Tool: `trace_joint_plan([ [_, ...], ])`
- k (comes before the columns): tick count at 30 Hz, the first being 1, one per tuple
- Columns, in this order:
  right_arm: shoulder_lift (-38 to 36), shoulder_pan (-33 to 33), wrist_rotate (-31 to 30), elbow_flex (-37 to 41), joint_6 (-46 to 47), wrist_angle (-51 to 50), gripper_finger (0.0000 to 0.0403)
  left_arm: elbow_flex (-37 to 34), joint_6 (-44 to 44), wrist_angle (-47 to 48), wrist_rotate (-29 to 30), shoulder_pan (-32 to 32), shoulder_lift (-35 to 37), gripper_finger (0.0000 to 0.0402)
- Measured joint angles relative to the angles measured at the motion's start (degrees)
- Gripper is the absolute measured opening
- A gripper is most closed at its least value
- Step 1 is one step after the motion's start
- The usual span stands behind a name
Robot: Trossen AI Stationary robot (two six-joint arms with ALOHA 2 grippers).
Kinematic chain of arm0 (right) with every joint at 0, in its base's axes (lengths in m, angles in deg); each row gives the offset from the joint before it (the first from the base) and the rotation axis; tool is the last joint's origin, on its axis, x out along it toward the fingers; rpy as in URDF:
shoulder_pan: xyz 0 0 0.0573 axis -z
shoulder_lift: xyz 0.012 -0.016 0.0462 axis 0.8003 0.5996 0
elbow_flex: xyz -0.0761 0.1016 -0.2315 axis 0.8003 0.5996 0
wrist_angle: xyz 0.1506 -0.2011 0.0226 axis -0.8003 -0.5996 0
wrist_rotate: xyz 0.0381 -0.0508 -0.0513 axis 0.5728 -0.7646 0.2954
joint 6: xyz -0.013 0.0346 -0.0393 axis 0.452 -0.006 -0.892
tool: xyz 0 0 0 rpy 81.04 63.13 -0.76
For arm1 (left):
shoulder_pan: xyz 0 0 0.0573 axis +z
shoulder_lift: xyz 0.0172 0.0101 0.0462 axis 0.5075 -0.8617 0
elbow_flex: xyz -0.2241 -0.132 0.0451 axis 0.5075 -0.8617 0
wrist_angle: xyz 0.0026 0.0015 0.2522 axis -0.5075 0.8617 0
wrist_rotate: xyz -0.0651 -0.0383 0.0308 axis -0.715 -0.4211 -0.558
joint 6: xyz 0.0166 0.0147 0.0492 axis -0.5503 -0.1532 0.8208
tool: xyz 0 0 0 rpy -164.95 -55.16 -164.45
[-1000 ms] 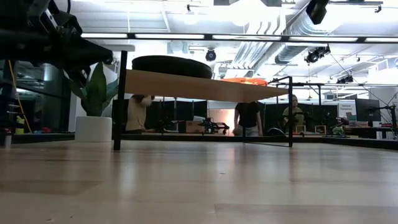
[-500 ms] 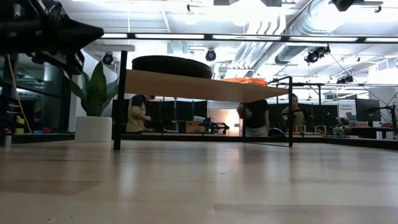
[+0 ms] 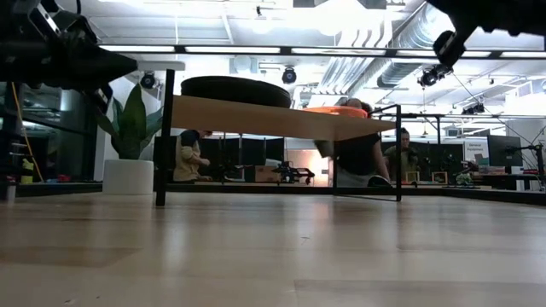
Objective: Place and stack plates onto a shelf
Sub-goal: Return to Home Position
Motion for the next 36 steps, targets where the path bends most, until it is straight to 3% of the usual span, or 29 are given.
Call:
trace_joint_plan([
  [9,-0.04,0.0,-3.09,5.24,-0.73,6.1,0.0,0.0,0.0,-0.09,-0.12,0.0,0.0,0.0001],
  [19,-0.04,-0.59,-4.85,13.82,0.63,20.22,0.0,0.0,0.01,-0.09,-0.15,0.0,0.0,0.0001],
  [29,-2.8,-0.74,-7.47,19.2,-1.41,20.43,0.0,-0.02,0.02,-0.09,-0.13,0.0,0.0,0.0001],
  [36,-6.22,-0.81,-12.73,19.27,-5.19,15.55,0.0,-0.02,0.02,-0.09,-0.13,0.0,0.02,0.0001],
])
